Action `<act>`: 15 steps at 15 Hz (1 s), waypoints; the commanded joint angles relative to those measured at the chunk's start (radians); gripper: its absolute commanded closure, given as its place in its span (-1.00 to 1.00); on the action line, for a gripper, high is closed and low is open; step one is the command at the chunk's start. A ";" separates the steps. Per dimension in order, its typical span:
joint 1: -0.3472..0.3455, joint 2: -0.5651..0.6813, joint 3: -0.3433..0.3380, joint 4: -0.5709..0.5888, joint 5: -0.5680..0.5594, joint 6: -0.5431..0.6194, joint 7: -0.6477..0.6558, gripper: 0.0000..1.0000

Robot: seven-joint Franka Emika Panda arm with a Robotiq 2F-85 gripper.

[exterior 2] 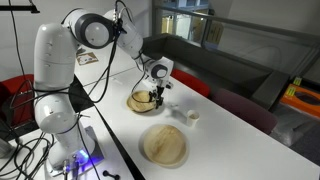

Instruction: Stack the two plates on the left together.

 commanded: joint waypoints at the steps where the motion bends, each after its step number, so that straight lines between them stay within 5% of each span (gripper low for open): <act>1: 0.018 0.014 -0.020 0.027 -0.026 -0.008 0.047 -1.00; 6: 0.033 0.041 -0.023 0.042 -0.043 -0.005 0.083 -1.00; 8: 0.038 0.058 -0.023 0.054 -0.050 -0.007 0.089 -0.72; 9: 0.042 0.067 -0.024 0.062 -0.051 -0.007 0.093 -0.40; 12: 0.050 0.089 -0.026 0.078 -0.059 -0.008 0.097 -0.18; 15: 0.056 0.107 -0.026 0.097 -0.061 -0.015 0.096 -0.21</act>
